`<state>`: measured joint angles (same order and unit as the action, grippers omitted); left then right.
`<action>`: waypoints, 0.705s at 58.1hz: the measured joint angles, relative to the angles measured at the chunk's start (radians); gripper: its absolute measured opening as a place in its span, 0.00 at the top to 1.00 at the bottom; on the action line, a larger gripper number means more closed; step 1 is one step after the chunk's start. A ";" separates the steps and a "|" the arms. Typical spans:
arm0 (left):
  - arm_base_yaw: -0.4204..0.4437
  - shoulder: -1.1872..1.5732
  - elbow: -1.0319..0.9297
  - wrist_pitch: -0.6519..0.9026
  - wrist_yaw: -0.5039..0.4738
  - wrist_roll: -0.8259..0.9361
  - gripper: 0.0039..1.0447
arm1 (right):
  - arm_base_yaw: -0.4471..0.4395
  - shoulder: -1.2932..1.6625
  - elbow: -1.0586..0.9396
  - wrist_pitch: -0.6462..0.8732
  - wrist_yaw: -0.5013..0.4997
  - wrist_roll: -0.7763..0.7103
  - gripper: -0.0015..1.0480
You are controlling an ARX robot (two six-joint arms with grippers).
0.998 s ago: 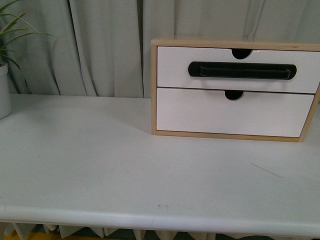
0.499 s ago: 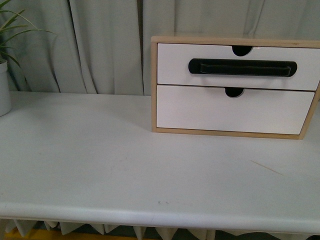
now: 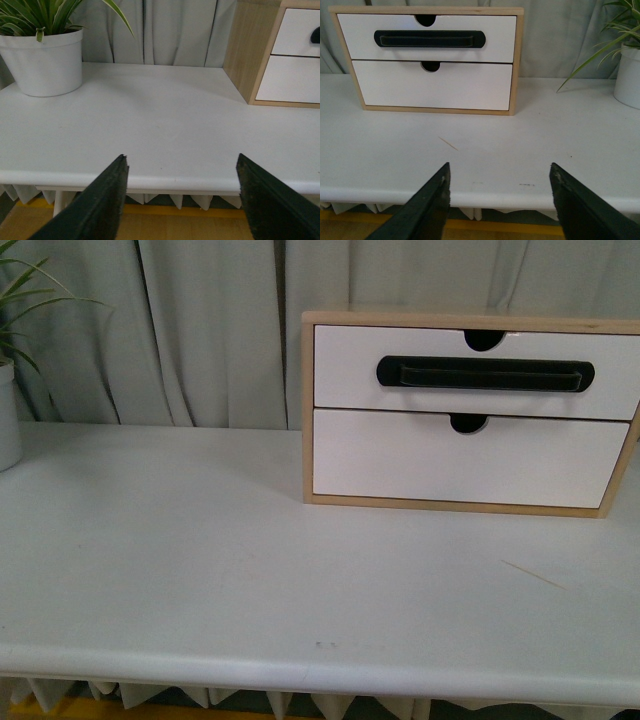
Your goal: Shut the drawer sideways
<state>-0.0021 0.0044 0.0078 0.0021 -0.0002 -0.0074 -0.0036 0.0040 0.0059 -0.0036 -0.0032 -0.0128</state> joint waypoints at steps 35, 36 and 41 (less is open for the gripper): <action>0.000 0.000 0.000 0.000 0.000 0.001 0.05 | 0.000 0.000 0.000 0.000 0.000 0.002 0.09; 0.000 0.000 0.000 0.000 0.000 0.001 0.05 | 0.000 0.000 0.000 0.000 0.000 0.002 0.09; 0.000 0.000 0.000 0.000 0.000 0.001 0.05 | 0.000 0.000 0.000 0.000 0.000 0.002 0.09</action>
<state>-0.0021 0.0044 0.0078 0.0021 -0.0002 -0.0067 -0.0036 0.0040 0.0059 -0.0036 -0.0032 -0.0109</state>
